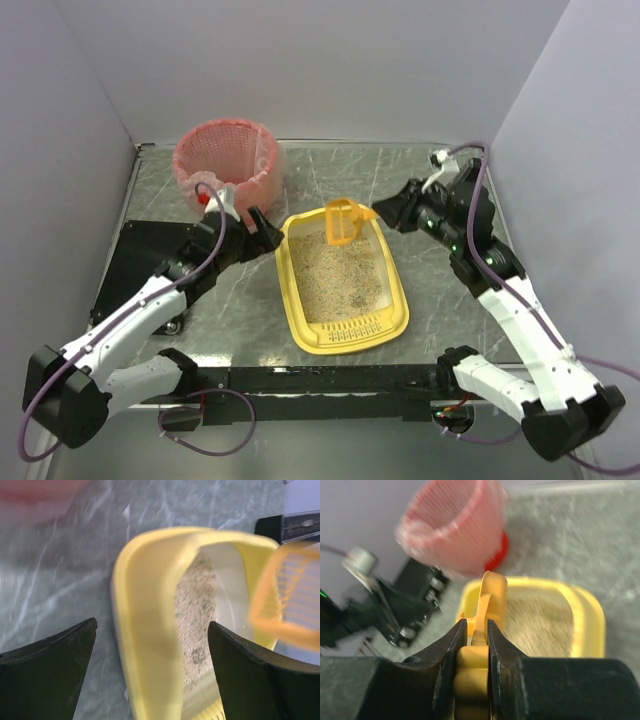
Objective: Clean the litter box
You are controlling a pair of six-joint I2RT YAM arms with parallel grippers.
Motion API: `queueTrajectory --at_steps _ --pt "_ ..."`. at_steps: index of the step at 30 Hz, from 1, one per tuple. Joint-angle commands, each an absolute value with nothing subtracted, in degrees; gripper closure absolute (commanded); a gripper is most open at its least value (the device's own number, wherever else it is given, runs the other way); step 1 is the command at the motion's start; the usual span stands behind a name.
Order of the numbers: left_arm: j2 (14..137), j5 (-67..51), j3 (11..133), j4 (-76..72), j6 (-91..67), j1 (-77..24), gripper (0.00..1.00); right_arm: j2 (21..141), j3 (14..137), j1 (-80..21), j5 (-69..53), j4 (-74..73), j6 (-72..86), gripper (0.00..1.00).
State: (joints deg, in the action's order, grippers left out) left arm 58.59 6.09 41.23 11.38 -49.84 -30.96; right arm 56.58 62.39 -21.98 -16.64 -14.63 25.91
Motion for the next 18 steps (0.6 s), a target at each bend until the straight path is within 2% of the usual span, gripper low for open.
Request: queueTrajectory --at_steps 1,8,12,15,16,18 --pt "61.52 6.69 51.92 12.9 -33.95 -31.29 0.03 50.19 57.23 -22.15 -14.94 -22.83 20.84 1.0" --pt "71.86 -9.48 66.6 9.57 -10.39 -31.38 0.03 46.68 51.95 -21.97 -16.69 -28.3 18.81 1.0" --pt "84.0 -12.21 79.34 19.67 -3.35 -31.38 0.03 44.74 49.23 -21.97 -21.52 -24.1 20.21 1.0" --pt "92.79 -15.19 87.17 25.29 -0.62 -31.38 0.03 45.26 49.74 -21.97 -21.01 -24.95 19.69 1.0" --pt "98.56 -19.82 93.02 29.23 4.34 -31.38 0.03 45.61 50.01 -22.06 -19.79 -25.48 18.38 1.0" --pt "101.67 -21.79 95.96 32.87 8.95 -31.38 0.02 45.18 50.1 -21.97 -18.03 -26.71 17.93 1.0"
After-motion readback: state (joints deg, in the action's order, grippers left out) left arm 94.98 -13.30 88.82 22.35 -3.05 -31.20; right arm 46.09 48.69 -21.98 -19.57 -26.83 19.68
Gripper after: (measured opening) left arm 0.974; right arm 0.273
